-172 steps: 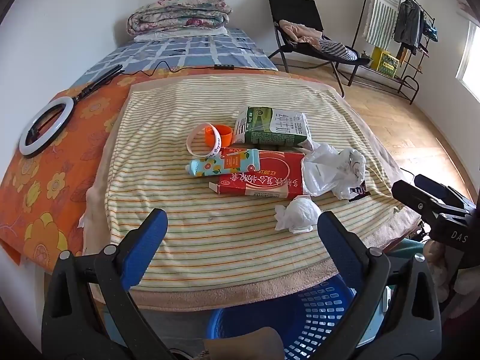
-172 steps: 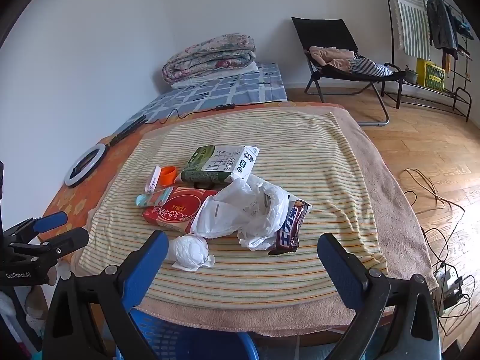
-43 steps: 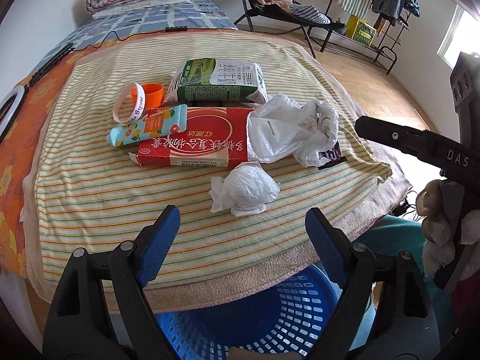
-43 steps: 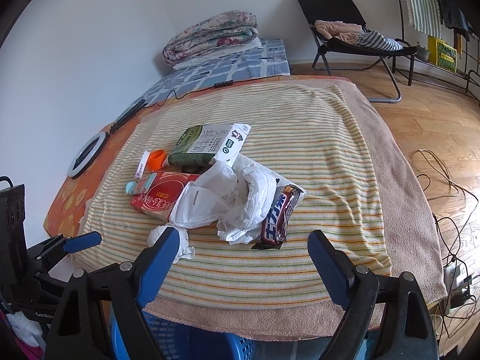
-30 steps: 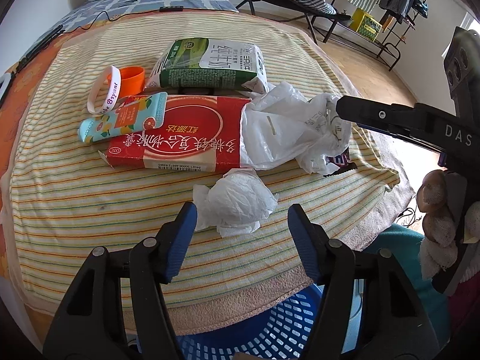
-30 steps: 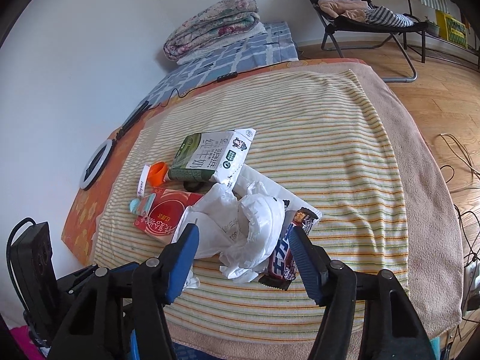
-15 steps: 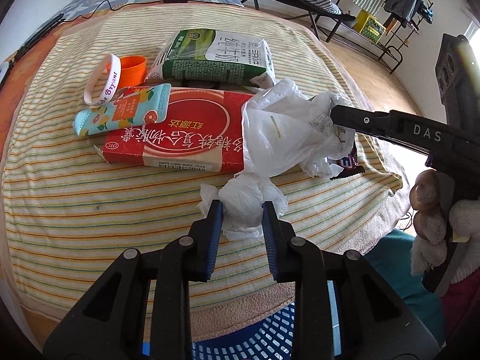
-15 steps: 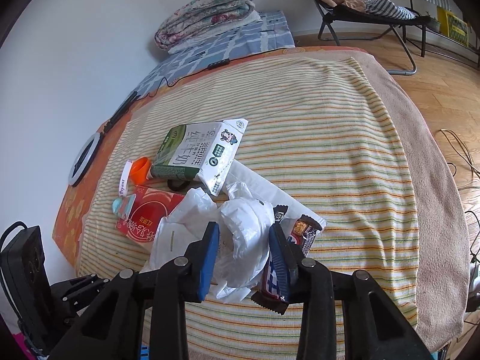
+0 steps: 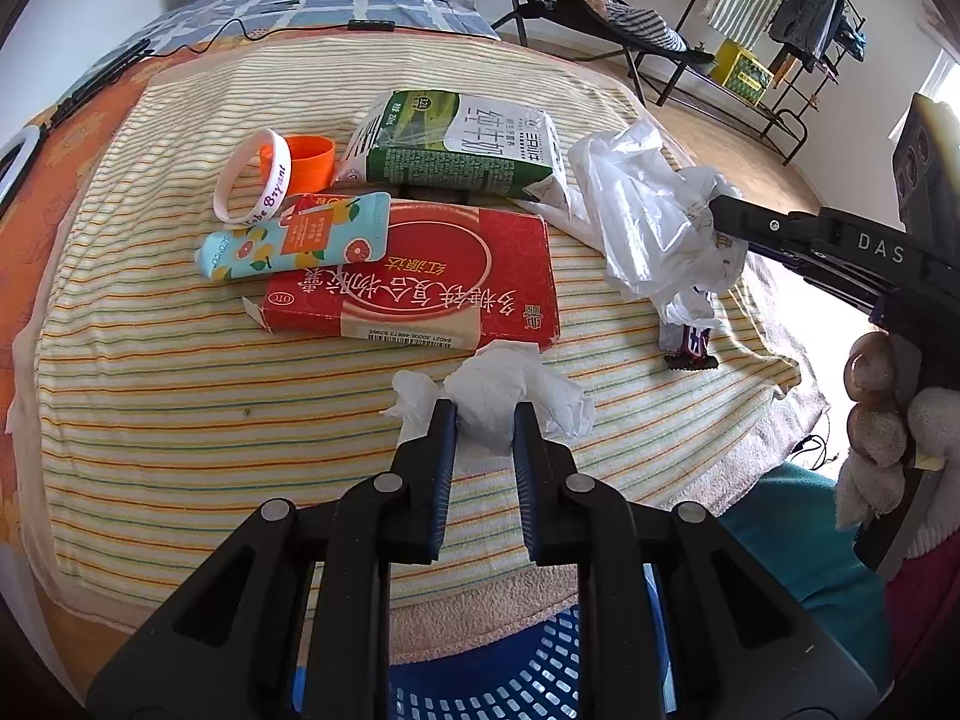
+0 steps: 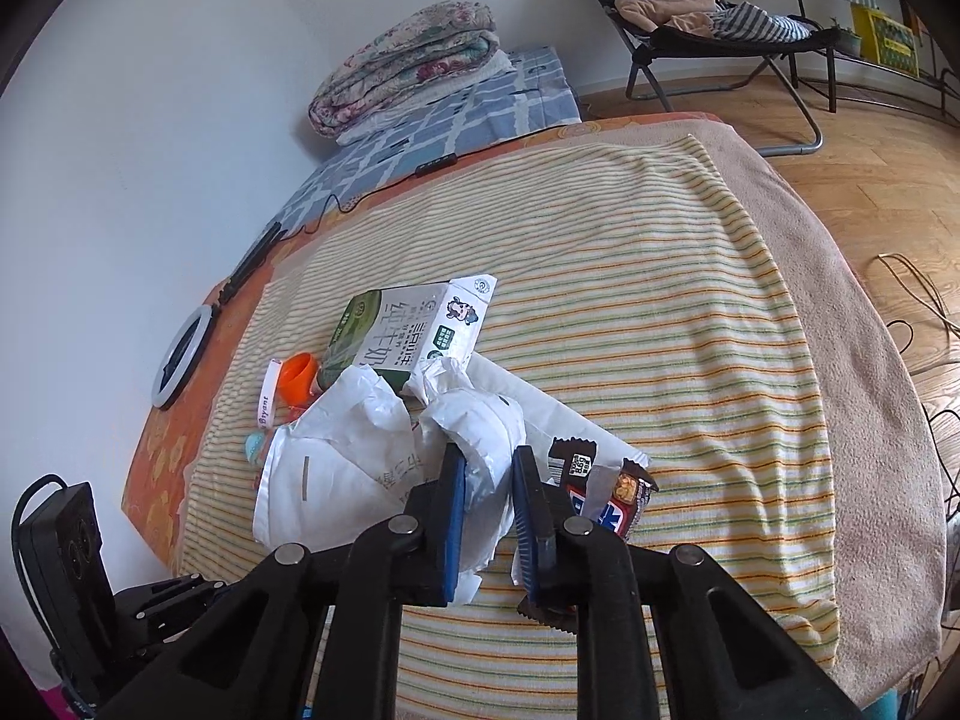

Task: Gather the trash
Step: 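Carry tissue and bag to the blue basket and open both tools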

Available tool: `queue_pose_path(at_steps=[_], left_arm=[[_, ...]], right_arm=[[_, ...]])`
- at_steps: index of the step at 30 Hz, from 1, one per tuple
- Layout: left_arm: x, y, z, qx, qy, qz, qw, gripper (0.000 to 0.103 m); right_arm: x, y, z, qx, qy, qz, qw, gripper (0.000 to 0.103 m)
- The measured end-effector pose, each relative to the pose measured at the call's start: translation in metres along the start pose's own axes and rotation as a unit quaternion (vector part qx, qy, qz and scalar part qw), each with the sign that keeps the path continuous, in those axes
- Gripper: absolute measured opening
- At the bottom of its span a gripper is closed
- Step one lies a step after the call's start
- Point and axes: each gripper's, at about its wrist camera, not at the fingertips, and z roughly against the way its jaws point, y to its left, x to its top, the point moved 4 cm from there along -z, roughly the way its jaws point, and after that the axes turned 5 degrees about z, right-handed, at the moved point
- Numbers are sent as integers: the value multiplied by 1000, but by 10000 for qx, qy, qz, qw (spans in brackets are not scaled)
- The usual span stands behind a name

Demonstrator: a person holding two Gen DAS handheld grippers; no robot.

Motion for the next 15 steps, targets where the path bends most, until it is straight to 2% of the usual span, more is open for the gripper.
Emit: queue_pose_path(at_steps=[6, 15], left_arm=[[-4, 8, 20, -26, -132, 36, 9999, 18], [-23, 22, 58, 20, -350, -53, 9994, 18]], right_arm=[[-1, 8, 19, -6, -208, 145, 9997, 14], [-27, 32, 50, -167, -311, 713, 9968, 14]])
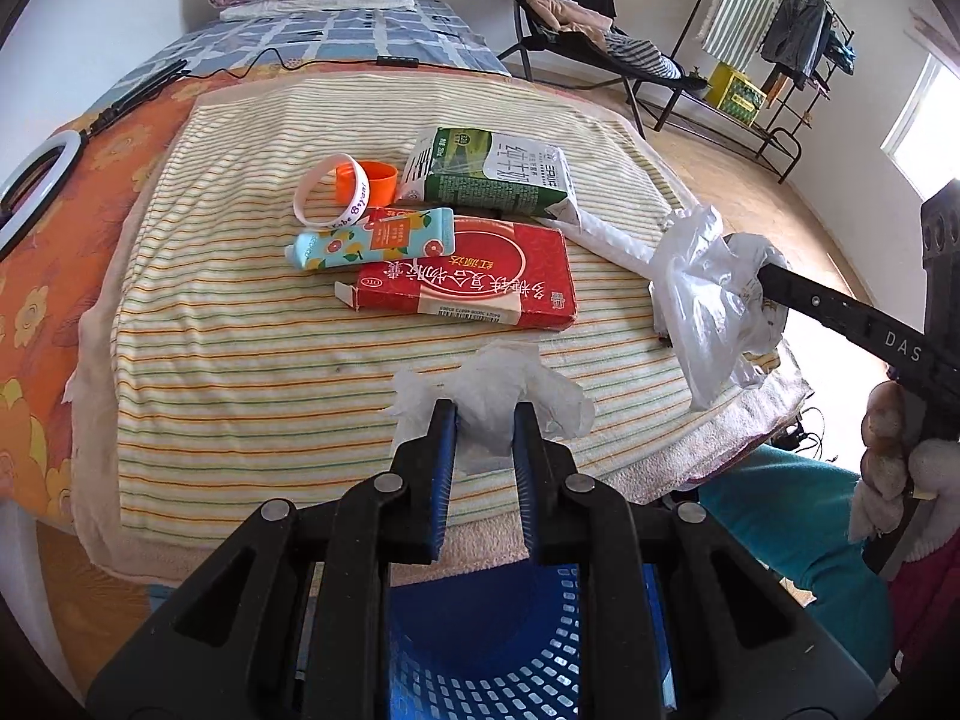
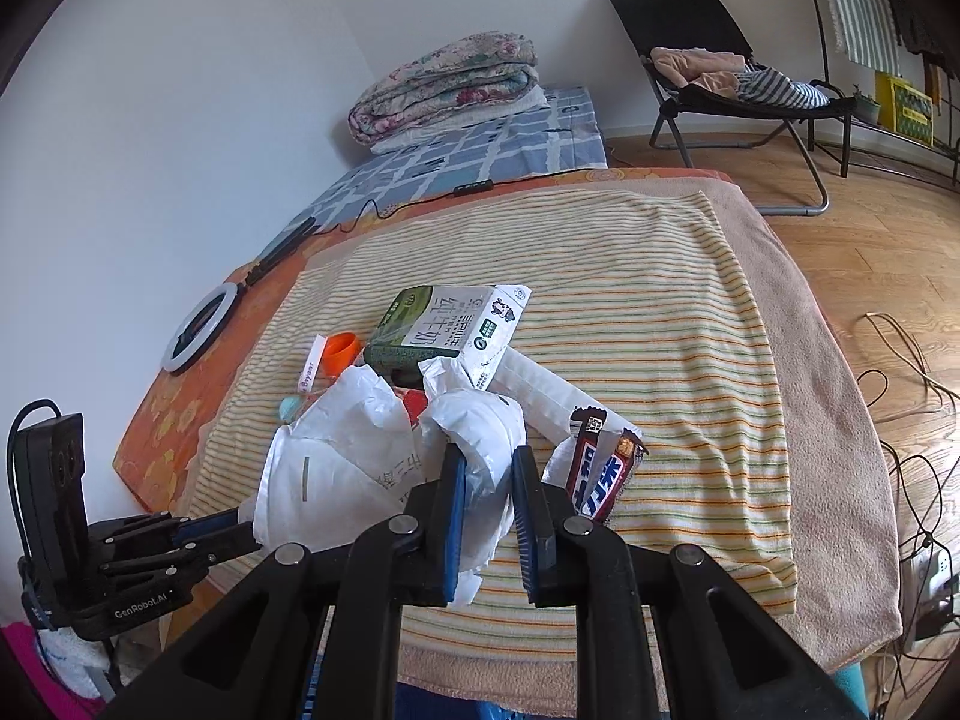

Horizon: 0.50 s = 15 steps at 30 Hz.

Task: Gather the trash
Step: 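Carry tissue and bag to the blue basket and open both tools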

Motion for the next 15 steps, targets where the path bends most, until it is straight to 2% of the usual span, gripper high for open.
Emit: queue_pose_path(at_steps=[4, 15], left_arm=[[-16, 6, 13, 54, -21, -97, 9999, 18], [-73, 11, 25, 43, 229, -249, 9994, 18]], right_arm=[[-19, 12, 16, -10, -3, 172, 9999, 14], [-76, 40, 43, 43, 324, 472, 9983, 14]])
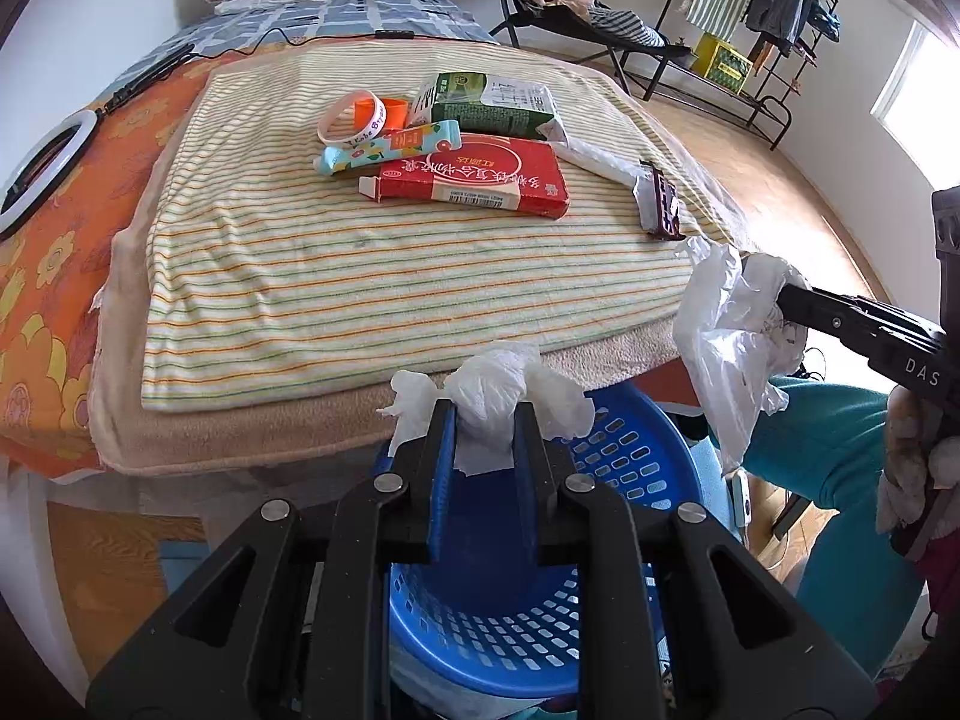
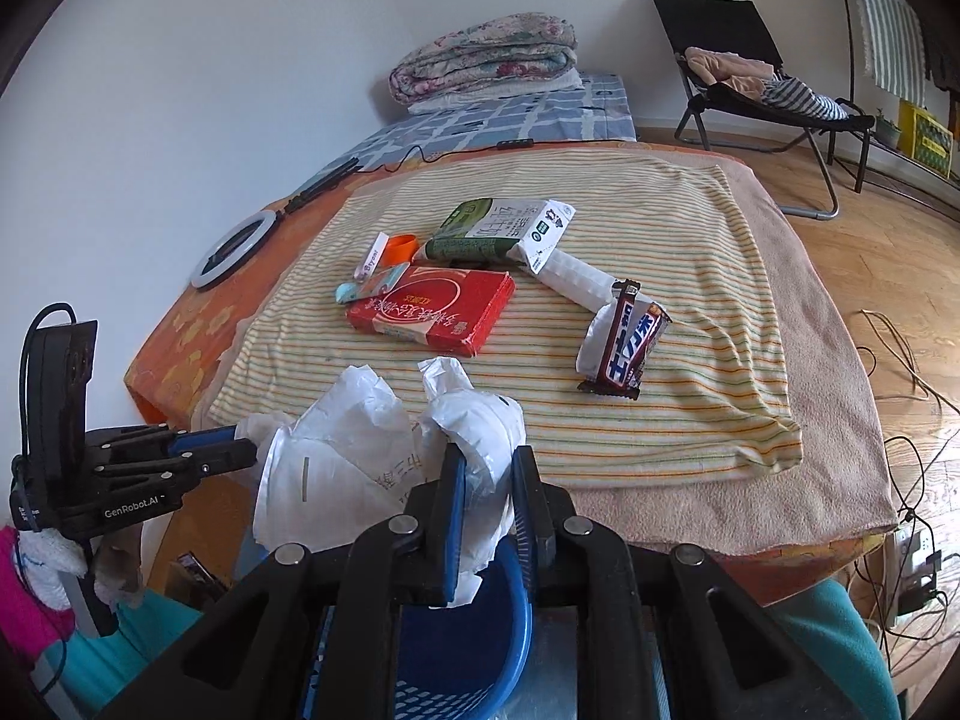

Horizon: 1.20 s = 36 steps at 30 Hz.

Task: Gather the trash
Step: 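Carry tissue and bag to the blue basket and open both tools, then withdraw both tools from the basket back over the bed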

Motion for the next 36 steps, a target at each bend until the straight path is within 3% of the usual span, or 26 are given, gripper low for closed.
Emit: queue_pose_path(at_steps=[15, 25, 29, 31, 34, 36], left_arm=[[-52, -1, -31, 145, 617, -180, 9978, 18], [-60, -9, -42, 177, 773, -310, 9964, 18], [-62, -12, -48, 198, 833, -329, 9958, 34], [-62, -12, -49, 209, 808, -325, 9960, 49], [-60, -13, -48, 226, 784, -329, 9961, 50], [-60, -12, -48, 234, 786, -310, 9962, 51]], right_arm=[[-79, 33, -17, -96, 702, 472, 9964, 14], [-99, 40, -33, -80, 967, 618, 9934, 17], [-102, 40, -37, -40, 1038, 583, 9929, 20], [-102, 40, -38, 4, 1045, 550, 9930, 22], [-102, 41, -39, 21, 1052, 530, 9930, 29], [-102, 41, -40, 4, 1054, 508, 9931, 43]])
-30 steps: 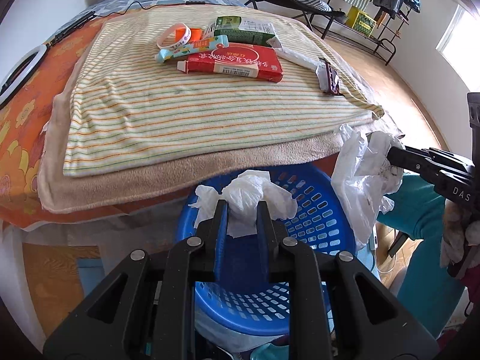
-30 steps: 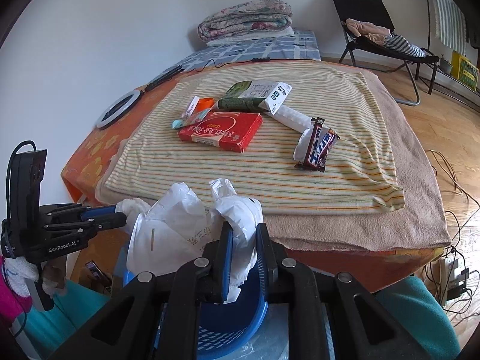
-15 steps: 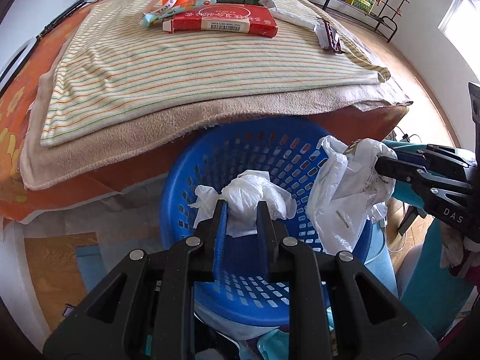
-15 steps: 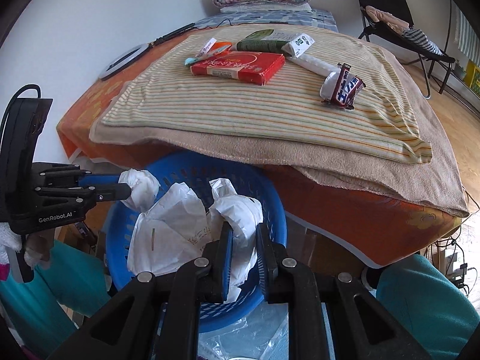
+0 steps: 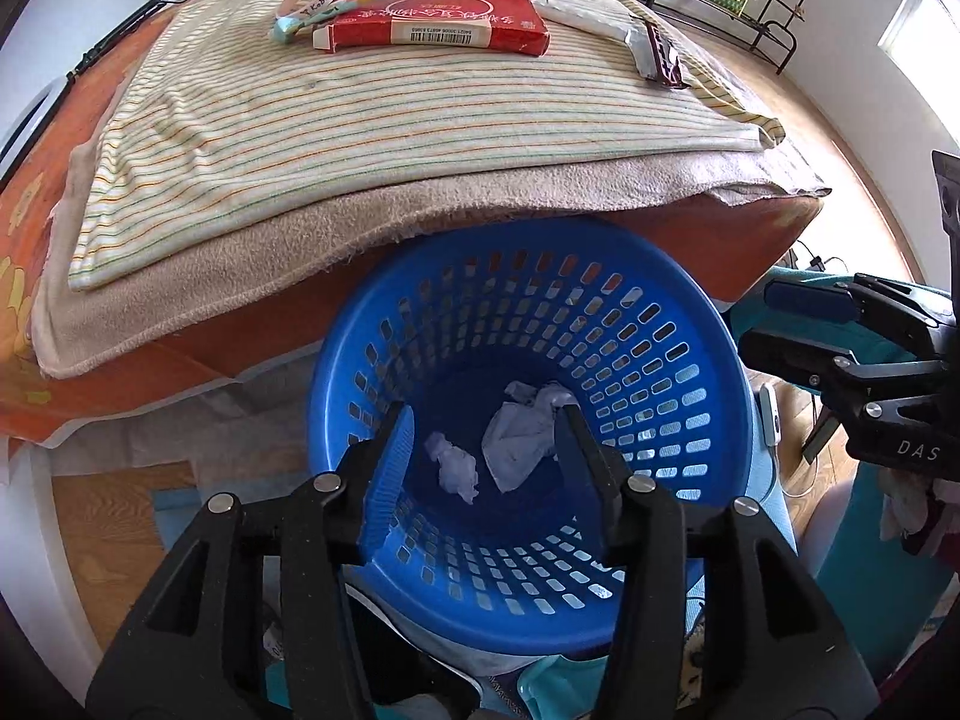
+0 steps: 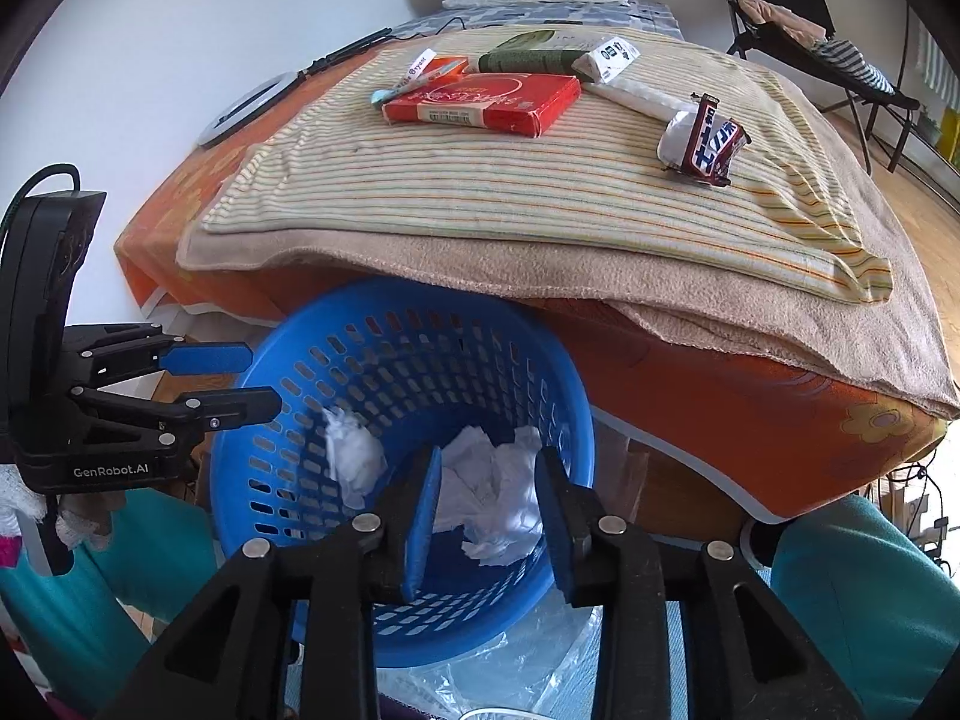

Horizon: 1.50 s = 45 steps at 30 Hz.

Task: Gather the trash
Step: 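Withdraw both tools from the basket back over the bed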

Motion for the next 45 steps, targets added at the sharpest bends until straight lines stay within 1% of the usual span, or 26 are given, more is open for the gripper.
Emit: queue_pose_path(at_steps=[1, 2, 3, 4, 7, 10, 12, 16, 18, 22, 30, 32, 38, 45], left_arm=[[0, 0, 0, 2, 6, 10, 10000, 57], [1, 0, 0, 14, 3, 24, 10000, 61], [1, 1, 0, 21, -17, 36, 10000, 67], [2, 1, 1, 27, -43, 44, 10000, 69], [3, 2, 2, 69, -67, 57, 9999, 71], [5, 3, 2, 79, -79, 100, 9999, 73], [6, 3, 3, 90, -88, 106, 9999, 73], [9, 3, 3, 92, -118, 119, 9998, 73], [11, 2, 5, 93, -145, 118, 9998, 73], [20, 2, 11, 55, -246, 145, 9996, 73], [54, 3, 29, 36, -581, 206, 9981, 73], [65, 6, 34, 88, -678, 227, 9974, 73], [100, 18, 50, 55, -957, 424, 9945, 73], [152, 40, 61, 169, -1293, 663, 9892, 73]], right_arm=[[0, -1, 0, -10, 0, -27, 10000, 52], [0, -2, 0, -16, -2, -62, 10000, 55], [0, -2, 1, -2, -15, -97, 10000, 58], [0, -3, 1, 4, -17, -124, 9999, 60], [1, -5, 1, -69, 15, -180, 9998, 76], [1, -5, 0, -23, 24, -230, 9997, 79], [1, -6, 0, -49, 45, -237, 9997, 84], [1, -7, -1, -61, 85, -291, 9995, 87], [1, -9, -2, -70, 132, -351, 9993, 92], [2, -14, -2, 24, 162, -549, 9984, 92], [17, -28, 12, -44, 11, -813, 9967, 94], [23, -33, 16, -65, -43, -861, 9963, 94], [46, -45, 28, -234, -271, -812, 9961, 94], [78, -62, 36, -504, -643, -719, 9941, 94]])
